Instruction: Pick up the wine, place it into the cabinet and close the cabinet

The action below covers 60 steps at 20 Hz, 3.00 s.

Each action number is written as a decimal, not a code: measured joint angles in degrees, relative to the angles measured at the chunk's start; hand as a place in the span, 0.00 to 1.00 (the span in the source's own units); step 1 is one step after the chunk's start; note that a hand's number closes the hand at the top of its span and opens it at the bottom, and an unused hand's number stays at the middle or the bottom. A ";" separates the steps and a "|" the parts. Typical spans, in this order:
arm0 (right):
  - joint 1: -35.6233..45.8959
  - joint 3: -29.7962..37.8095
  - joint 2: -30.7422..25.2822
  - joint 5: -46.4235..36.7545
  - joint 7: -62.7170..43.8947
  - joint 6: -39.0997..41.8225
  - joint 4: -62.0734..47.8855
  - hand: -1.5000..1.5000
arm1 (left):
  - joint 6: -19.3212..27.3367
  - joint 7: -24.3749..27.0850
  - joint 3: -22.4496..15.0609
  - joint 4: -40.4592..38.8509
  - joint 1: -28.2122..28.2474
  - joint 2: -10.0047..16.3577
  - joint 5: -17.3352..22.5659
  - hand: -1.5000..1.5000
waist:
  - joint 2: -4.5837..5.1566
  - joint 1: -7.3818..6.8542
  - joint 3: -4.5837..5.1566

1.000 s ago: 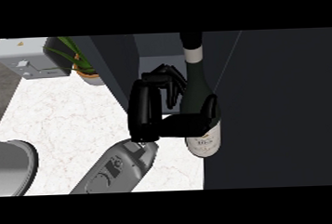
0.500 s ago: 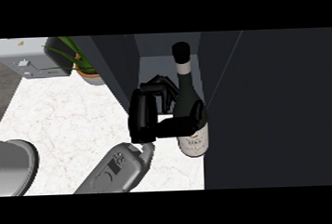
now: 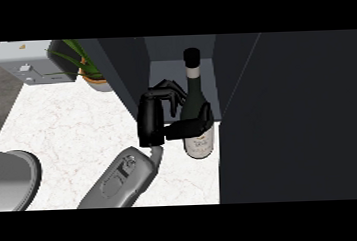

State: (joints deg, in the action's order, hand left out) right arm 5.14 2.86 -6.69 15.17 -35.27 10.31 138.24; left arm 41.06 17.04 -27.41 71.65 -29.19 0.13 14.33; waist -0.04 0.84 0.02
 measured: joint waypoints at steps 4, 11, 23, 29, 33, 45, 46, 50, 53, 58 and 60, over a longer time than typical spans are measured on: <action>0.18 0.03 0.00 -0.06 0.62 0.02 -0.23 0.00 | -0.68 3.00 1.61 -2.10 0.62 -0.07 1.25 1.00 | 0.01 -0.15 0.00; -2.37 -1.53 0.94 -0.35 2.58 0.51 -0.23 0.00 | -2.89 4.79 5.43 -6.04 -2.02 0.13 3.95 1.00 | 0.00 -0.17 -0.02; -0.70 -1.17 0.34 -0.63 1.60 -0.28 -0.31 0.00 | -7.62 6.58 11.46 -20.83 -11.99 0.00 8.15 1.00 | 0.15 0.30 0.00; 0.03 -0.66 0.06 -0.24 0.52 -0.38 -0.34 0.00 | -9.10 9.33 14.54 -29.61 -17.30 -0.10 9.56 1.00 | 0.21 0.55 0.00; 0.32 -0.85 0.30 -0.14 0.49 -0.56 -0.38 0.00 | -8.84 11.67 16.29 -34.40 -21.19 0.16 8.99 1.00 | 0.26 0.73 0.00; 1.23 -1.96 0.73 -0.12 0.91 -0.65 -0.79 0.00 | -8.57 19.82 21.97 -48.02 -29.59 0.19 9.32 1.00 | 0.59 1.43 0.01; 1.41 -2.15 0.86 -0.13 0.94 -0.78 -0.81 0.00 | -8.91 20.06 22.90 -49.09 -30.38 0.13 9.71 1.00 | 0.63 1.49 0.01; 0.68 -1.61 0.79 -0.01 1.73 -0.14 -0.95 0.00 | -11.01 20.65 25.07 -51.12 -31.42 -0.21 11.34 1.00 | 0.52 1.57 -0.09; 1.16 -1.47 0.62 0.17 1.68 0.32 -1.17 0.00 | -12.43 21.09 25.88 -52.11 -31.82 -0.23 13.06 1.00 | 0.33 1.81 -0.25; -0.82 -2.51 1.41 0.28 3.21 1.30 -1.17 0.00 | -14.60 21.92 27.44 -54.09 -32.62 -0.23 14.46 1.00 | 0.13 2.25 -0.47; -0.58 -2.89 1.38 0.31 2.78 1.20 -1.17 0.00 | -14.58 22.99 27.94 -55.06 -33.11 -0.21 14.67 1.00 | 0.19 2.37 -0.47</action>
State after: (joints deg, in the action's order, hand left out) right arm 4.56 -0.02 -5.31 15.48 -32.49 11.52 137.06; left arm 26.48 40.04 0.54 16.60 -62.30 -0.08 29.00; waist 0.15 3.21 -0.45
